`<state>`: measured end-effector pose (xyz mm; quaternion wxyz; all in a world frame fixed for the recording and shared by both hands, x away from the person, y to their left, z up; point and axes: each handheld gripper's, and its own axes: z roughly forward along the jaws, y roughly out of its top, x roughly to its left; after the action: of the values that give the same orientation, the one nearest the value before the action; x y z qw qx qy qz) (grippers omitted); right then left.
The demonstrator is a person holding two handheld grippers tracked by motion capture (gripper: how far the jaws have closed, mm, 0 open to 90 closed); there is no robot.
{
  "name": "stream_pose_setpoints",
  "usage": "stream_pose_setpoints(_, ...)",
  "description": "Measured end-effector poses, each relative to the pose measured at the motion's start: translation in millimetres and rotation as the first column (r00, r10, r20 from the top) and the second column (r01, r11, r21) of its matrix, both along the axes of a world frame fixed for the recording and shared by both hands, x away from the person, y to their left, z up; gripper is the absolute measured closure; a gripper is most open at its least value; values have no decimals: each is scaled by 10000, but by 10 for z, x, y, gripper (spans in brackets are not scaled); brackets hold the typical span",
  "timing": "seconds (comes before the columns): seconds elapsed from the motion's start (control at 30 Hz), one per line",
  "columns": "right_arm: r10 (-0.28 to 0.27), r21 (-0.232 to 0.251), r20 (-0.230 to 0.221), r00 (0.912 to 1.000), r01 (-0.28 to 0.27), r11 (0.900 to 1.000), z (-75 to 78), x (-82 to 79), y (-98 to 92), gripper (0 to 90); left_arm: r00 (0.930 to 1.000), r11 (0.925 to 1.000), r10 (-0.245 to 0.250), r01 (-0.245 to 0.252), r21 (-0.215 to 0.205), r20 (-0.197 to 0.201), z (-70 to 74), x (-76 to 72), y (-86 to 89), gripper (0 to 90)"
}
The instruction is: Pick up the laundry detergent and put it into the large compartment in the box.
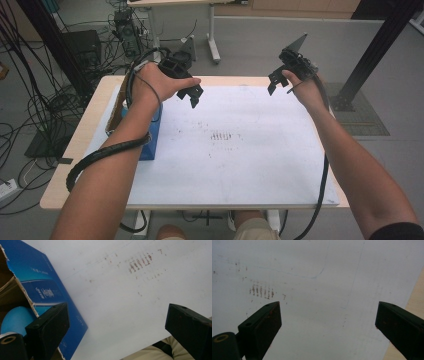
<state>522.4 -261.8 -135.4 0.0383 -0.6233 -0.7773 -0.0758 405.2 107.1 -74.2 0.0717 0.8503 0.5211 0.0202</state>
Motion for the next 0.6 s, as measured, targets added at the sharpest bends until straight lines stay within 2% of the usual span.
stream_pose_setpoints(0.17, 2, -14, -11, 10000, -2, 10000, -5, 1, 10, 64, 9999, 9999, -145, 145, 44, -32, -5, 6, -37, 61)
stream_pose_setpoints(0.6, 9, -19, 2, 10000, -9, 10000, -3, -16, 5, 65, 9998, 9999, -123, 123, -24, -148, -42, 16, -29, 62)
